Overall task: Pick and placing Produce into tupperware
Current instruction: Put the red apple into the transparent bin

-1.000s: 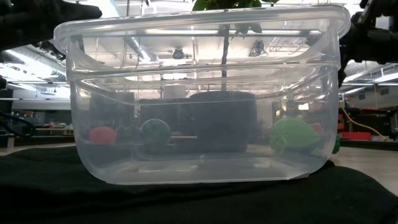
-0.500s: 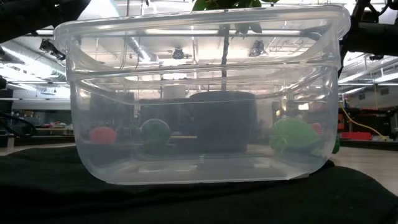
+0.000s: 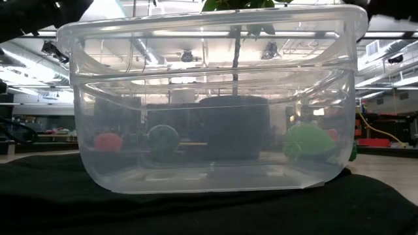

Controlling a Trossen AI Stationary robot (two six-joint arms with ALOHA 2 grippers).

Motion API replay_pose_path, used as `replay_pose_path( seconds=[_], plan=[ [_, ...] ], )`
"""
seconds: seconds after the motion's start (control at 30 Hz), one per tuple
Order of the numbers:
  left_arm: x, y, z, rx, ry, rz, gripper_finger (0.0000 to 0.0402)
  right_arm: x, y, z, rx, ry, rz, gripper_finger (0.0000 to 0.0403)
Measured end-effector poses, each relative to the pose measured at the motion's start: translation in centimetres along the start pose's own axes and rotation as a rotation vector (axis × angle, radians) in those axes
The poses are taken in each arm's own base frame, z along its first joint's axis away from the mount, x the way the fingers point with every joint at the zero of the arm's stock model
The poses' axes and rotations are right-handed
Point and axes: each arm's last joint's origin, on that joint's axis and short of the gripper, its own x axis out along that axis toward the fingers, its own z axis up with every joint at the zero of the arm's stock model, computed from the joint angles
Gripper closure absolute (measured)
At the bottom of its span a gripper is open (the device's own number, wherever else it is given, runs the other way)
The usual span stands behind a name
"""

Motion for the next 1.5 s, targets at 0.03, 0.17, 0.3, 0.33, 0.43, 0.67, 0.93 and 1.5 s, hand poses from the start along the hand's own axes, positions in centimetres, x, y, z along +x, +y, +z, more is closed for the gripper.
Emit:
replay_pose_path(
  seconds=[0.03, 0.17, 0.3, 0.33, 0.43, 0.67, 0.93, 1.5],
  plan=[
    [0.0, 0.0, 0.0, -0.001, -0.001, 0.005, 0.0335, 0.3, 0.5, 0.8, -0.03, -0.016, -0.012, 0.0369],
    [0.0, 0.1, 0.1, -0.003, -0.008, 0.026, 0.0327, 1.9, 2.8, 3.7, -0.17, 0.028, -0.04, 0.0369],
    [0.0, 0.1, 0.1, -0.005, -0.013, 0.034, 0.032, 4.0, 5.3, 6.4, -0.306, 0.181, -0.081, 0.0369],
    [0.0, 0.1, 0.1, -0.004, -0.014, 0.037, 0.0319, 4.6, 6.0, 7.0, -0.342, 0.224, -0.09, 0.0368],
    [0.0, 0.1, 0.1, -0.002, -0.015, 0.048, 0.0315, 6.2, 7.8, 8.8, -0.45, 0.388, -0.112, 0.0365],
    [0.9, -0.3, 1.3, 0.047, 0.013, 0.07, 0.0304, 9.0, 10.5, 11.5, -0.616, 0.847, -0.266, 0.0372],
    [3.8, -1.7, 6.3, 0.251, 0.36, 0.238, 0.029, 9.5, 11.6, 13.4, -0.712, 1.096, -0.44, 0.0384],
    [11.2, -3.9, 8.0, 0.297, 1.05, 0.738, 0.0201, 8.9, 11.5, 14.0, -0.761, 1.085, -0.489, 0.038]
  ],
)
